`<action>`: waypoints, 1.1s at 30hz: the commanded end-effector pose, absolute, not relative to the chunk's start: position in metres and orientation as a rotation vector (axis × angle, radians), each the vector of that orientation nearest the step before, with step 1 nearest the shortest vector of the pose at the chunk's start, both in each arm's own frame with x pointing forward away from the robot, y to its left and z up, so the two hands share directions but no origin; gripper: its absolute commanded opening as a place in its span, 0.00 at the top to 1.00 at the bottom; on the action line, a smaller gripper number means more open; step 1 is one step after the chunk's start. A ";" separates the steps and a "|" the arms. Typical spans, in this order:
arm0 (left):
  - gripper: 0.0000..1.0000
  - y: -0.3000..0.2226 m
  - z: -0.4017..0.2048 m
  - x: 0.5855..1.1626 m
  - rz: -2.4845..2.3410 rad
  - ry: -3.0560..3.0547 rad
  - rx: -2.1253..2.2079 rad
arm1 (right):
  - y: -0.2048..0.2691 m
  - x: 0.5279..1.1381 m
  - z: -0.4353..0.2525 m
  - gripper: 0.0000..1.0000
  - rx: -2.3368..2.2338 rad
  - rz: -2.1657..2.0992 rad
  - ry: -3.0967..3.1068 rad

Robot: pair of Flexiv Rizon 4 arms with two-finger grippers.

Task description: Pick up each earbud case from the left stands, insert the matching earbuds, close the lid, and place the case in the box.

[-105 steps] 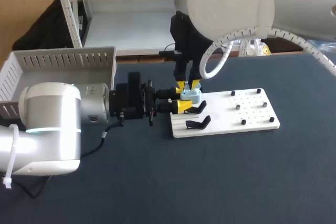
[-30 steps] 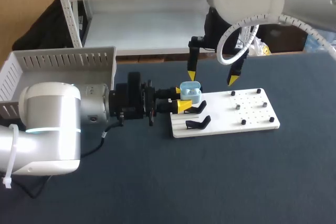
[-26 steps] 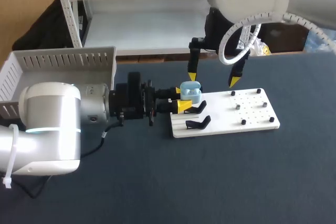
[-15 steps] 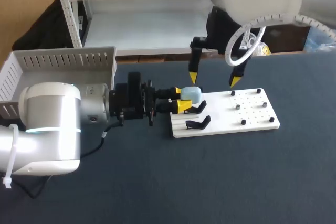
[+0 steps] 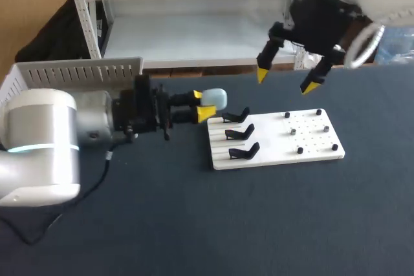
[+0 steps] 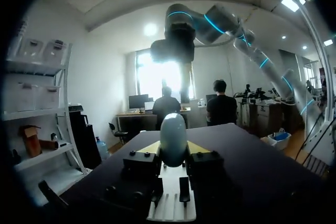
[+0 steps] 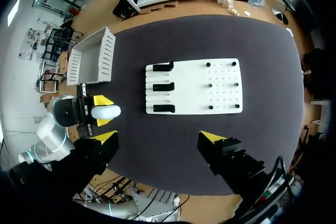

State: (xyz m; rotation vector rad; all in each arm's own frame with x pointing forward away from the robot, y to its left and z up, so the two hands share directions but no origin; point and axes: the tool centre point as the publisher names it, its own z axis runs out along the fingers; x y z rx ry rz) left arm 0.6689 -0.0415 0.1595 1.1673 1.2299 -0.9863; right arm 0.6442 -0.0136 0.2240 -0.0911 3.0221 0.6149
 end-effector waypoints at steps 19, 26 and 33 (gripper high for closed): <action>1.00 0.156 0.186 0.688 -0.665 1.850 0.939 | -0.019 0.632 0.222 0.00 -0.054 0.639 2.899; 1.00 0.213 0.148 0.704 -0.575 2.001 0.805 | -0.019 0.632 0.222 0.00 -0.054 0.639 2.899; 1.00 0.244 0.118 0.726 -0.592 2.062 0.724 | -0.019 0.632 0.222 0.00 -0.054 0.639 2.899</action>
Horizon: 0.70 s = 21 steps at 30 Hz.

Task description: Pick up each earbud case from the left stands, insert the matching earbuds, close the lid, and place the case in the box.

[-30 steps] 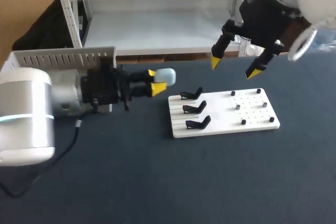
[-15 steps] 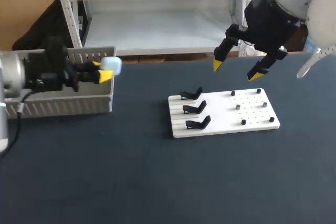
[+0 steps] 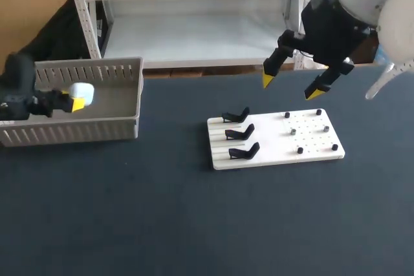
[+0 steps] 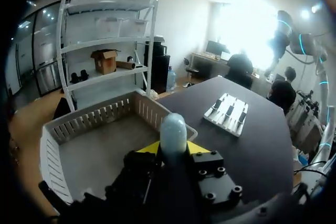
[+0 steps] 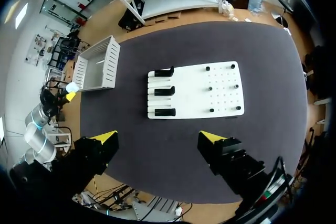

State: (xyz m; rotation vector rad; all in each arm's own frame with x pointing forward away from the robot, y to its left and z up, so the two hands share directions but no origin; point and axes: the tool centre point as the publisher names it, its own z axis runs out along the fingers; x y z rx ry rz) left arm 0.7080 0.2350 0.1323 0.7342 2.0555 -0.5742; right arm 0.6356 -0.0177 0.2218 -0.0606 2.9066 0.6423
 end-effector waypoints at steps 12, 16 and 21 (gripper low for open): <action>1.00 0.274 0.098 0.786 -0.609 2.086 0.704 | -0.019 0.632 0.222 0.00 -0.054 0.639 2.899; 1.00 0.278 0.099 0.803 -0.606 2.073 0.725 | -0.019 0.632 0.222 0.00 -0.054 0.639 2.899; 0.02 0.277 0.099 0.808 -0.601 2.061 0.774 | -0.019 0.632 0.222 0.00 -0.054 0.639 2.899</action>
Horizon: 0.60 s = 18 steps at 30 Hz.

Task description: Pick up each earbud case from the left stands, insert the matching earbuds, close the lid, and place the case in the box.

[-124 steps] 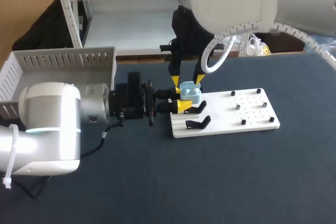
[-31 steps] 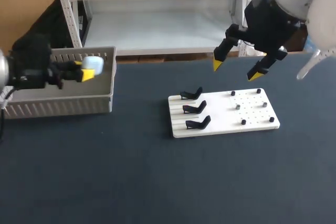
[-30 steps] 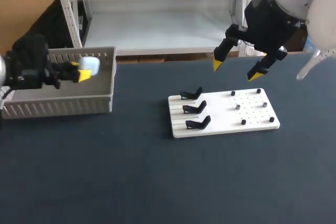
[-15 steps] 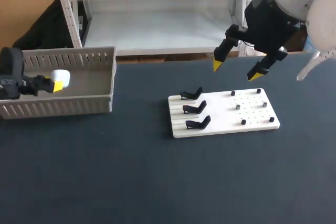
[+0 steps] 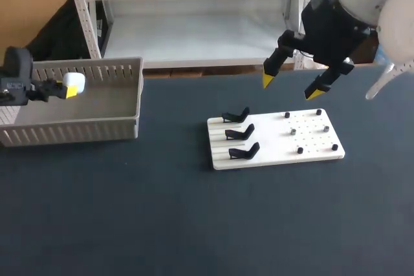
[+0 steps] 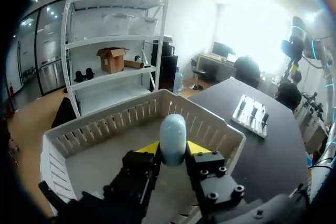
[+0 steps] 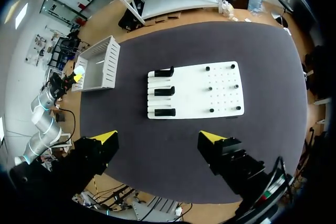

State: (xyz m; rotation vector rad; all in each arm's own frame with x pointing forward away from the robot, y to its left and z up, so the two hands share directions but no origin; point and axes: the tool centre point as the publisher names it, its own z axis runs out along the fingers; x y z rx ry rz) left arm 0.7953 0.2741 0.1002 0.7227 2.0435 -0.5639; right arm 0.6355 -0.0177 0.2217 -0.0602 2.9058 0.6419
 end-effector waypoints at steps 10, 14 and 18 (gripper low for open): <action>0.00 0.267 0.120 0.780 -0.621 1.945 0.774 | -0.019 0.632 0.222 0.00 -0.054 0.639 2.899; 0.00 0.267 0.120 0.780 -0.621 1.945 0.774 | -0.019 0.632 0.222 0.00 -0.054 0.639 2.899; 0.00 0.267 0.120 0.780 -0.621 1.945 0.774 | -0.019 0.632 0.222 0.00 -0.054 0.639 2.899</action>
